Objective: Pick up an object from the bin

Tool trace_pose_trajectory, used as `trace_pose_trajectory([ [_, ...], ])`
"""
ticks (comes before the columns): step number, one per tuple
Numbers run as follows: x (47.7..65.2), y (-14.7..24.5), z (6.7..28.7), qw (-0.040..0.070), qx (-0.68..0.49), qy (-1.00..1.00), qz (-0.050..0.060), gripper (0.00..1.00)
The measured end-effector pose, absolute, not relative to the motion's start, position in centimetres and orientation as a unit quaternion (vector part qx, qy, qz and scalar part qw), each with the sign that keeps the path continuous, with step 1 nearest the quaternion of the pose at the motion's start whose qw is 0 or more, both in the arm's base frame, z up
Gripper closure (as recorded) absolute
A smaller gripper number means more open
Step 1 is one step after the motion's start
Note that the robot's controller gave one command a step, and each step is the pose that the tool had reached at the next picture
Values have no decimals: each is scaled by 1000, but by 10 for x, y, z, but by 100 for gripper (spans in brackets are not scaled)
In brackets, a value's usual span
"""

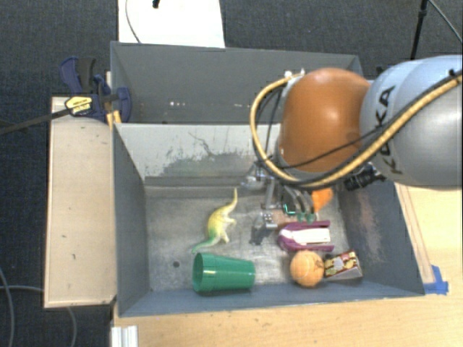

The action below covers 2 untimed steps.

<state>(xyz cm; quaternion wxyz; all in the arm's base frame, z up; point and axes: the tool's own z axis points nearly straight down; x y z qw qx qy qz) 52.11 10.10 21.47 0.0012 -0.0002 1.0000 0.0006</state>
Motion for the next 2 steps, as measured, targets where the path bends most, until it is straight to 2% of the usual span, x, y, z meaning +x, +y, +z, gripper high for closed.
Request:
trace_pose_trajectory([
  [1, 510, 93, 173, 5, -29, 1000, 1, 0],
  [2, 522, 106, 120, 3, 7, 1000, 1, 0],
])
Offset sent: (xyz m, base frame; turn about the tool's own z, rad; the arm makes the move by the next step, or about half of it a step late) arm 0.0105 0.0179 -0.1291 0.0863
